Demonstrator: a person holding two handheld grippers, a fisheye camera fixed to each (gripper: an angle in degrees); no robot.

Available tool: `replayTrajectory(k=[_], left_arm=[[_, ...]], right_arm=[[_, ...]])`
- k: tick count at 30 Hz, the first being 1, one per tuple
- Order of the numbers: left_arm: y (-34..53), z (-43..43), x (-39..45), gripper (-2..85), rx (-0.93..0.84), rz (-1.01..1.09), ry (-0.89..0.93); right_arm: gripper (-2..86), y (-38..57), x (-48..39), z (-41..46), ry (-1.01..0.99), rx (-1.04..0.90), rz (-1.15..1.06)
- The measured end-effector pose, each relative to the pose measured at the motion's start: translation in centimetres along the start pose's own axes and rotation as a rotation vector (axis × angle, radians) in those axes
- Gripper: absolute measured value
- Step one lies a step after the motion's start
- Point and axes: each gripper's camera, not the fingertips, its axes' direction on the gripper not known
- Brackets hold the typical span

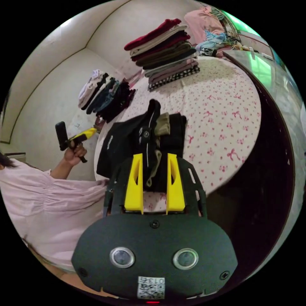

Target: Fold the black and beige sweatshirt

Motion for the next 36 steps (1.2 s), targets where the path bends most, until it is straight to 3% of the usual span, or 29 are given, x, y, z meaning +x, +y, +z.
replayTrajectory(k=[2, 4, 9, 13, 16, 18, 21, 25, 28, 36], left_arm=[[2.4, -0.8, -2.0, 7.1, -0.04, -0.109, -0.229], [3.9, -0.5, -2.5, 7.1, -0.067, -0.16, -0.3], [5.1, 2.2, -1.2, 3.3, -0.089, -0.169, -0.252], [3.8, 3.6, 1.3, 2.1, -0.118, -0.101, -0.324], [3.0, 5.1, 2.8, 1.9, -0.101, -0.058, -0.3], [2.7, 6.6, 3.7, 1.9, -0.12, -0.034, -0.321], [2.2, 8.9, 4.8, 1.7, -0.199, 0.051, -0.418], [0.9, 8.4, 5.2, 1.8, -0.252, 0.06, -0.394], [0.8, 6.6, 5.6, 2.6, -0.118, 0.058, -0.388], [-0.9, 11.3, 4.3, 5.3, -0.203, 0.078, -0.484]], right_arm=[[11.7, 1.0, -1.4, 1.3, 0.031, -0.044, 0.0], [10.9, 1.4, -3.2, 3.4, 0.048, -0.099, -0.004], [5.0, 0.1, -7.8, 6.0, 0.175, -0.154, -0.083], [4.0, 0.0, -12.5, 1.3, 0.357, -0.009, -0.217], [4.3, 1.0, -12.2, -0.7, 0.401, 0.05, -0.175], [4.8, 1.5, -10.8, 1.3, 0.435, -0.024, -0.155], [6.2, 2.0, -7.6, 5.7, 0.33, -0.16, -0.082], [8.7, 0.7, -9.8, 1.8, 0.399, -0.011, -0.062], [9.7, -1.4, -12.2, -0.4, 0.479, 0.09, -0.102], [9.5, -10.2, -12.4, 6.9, 0.43, 0.03, -0.105]])
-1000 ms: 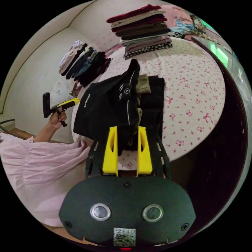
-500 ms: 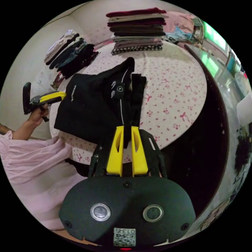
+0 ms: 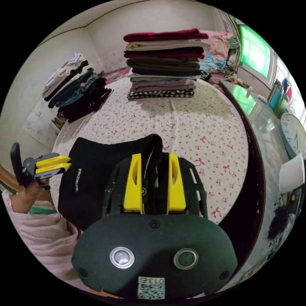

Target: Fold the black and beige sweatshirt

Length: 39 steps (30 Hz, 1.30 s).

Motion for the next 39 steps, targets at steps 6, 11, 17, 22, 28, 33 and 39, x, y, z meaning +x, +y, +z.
replayTrajectory(k=[6, 11, 17, 22, 28, 33, 39], left_arm=[[0.1, 0.1, -1.4, 3.1, -0.005, -0.031, 0.043], [0.0, 2.3, -2.7, 2.0, -0.021, -0.085, 0.079], [-0.4, 3.0, -6.4, 4.5, -0.048, -0.148, 0.19], [4.2, 2.0, -11.9, 13.8, 0.07, -0.427, 0.372], [9.3, 4.4, -16.2, 18.3, 0.104, -0.609, 0.538], [9.0, 7.6, -17.5, 19.4, 0.042, -0.577, 0.638], [7.1, 10.9, -17.7, 20.5, -0.033, -0.497, 0.762]], right_arm=[[1.8, -0.5, 2.2, 2.0, -0.085, -0.063, -0.006], [1.3, 1.2, 3.9, -1.2, -0.043, -0.028, -0.031], [3.2, 1.7, 6.1, 0.6, -0.104, -0.13, -0.076], [11.5, 5.0, 11.9, -6.5, -0.291, 0.026, 0.093], [16.0, 8.8, 13.3, -7.1, -0.497, -0.017, 0.144], [16.9, 10.1, 13.0, -5.7, -0.535, -0.092, 0.178], [17.7, 9.6, 12.6, -6.4, -0.59, -0.083, 0.223]])
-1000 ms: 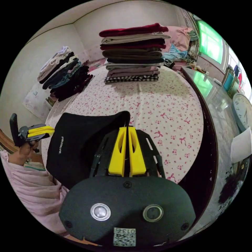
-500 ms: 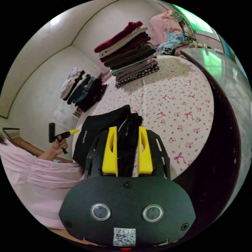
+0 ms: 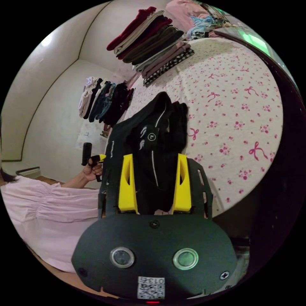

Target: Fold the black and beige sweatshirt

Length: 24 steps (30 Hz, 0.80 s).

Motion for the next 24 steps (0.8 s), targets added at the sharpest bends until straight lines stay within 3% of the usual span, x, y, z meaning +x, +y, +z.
replayTrajectory(k=[12, 15, 24], left_arm=[[-0.8, 0.1, -2.4, 19.9, 0.006, 0.018, 0.05], [-1.0, 0.3, -2.6, 19.8, 0.005, 0.019, 0.054], [-1.3, 1.4, -3.0, 19.3, 0.014, 0.02, 0.061]], right_arm=[[18.8, -2.5, -3.3, 0.7, 0.279, -0.095, -0.026], [18.7, -2.5, -3.5, 0.9, 0.165, -0.079, 0.006], [18.0, -3.0, -2.9, 0.6, 0.108, -0.051, 0.053]])
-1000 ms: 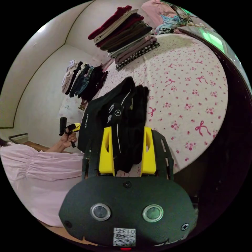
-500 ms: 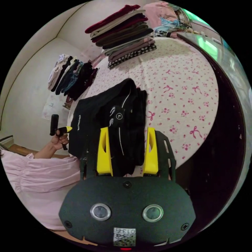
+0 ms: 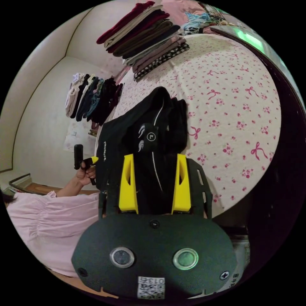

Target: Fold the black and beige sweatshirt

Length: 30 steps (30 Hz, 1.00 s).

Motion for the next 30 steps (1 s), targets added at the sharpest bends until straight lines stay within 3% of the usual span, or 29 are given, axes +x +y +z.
replayTrajectory(k=[3, 6, 10, 12, 17, 30], left_arm=[[-0.5, 0.5, 0.7, 18.5, -0.02, 0.019, -0.021], [-0.4, 0.8, 2.0, 18.3, -0.027, 0.08, -0.065], [-0.5, 2.0, -0.1, 18.2, -0.008, -0.025, 0.02], [-0.8, 2.3, 0.3, 17.5, -0.016, -0.009, 0.0], [-0.8, 3.1, 2.7, 14.8, 0.009, 0.045, -0.063], [-4.3, 3.5, 11.3, 13.9, 0.168, 0.234, 0.075]], right_arm=[[18.0, -0.7, -1.6, 0.5, -0.048, -0.056, -0.052], [18.5, -0.5, -2.9, 0.5, 0.042, -0.066, -0.075], [17.1, -0.2, -1.6, 0.5, -0.013, -0.003, 0.005], [13.9, -0.6, -2.9, 1.4, -0.072, -0.057, -0.04], [7.0, -0.8, -5.1, 2.0, 0.008, -0.075, -0.076], [0.8, 0.5, -13.2, -9.0, 0.036, 0.199, -0.263]])
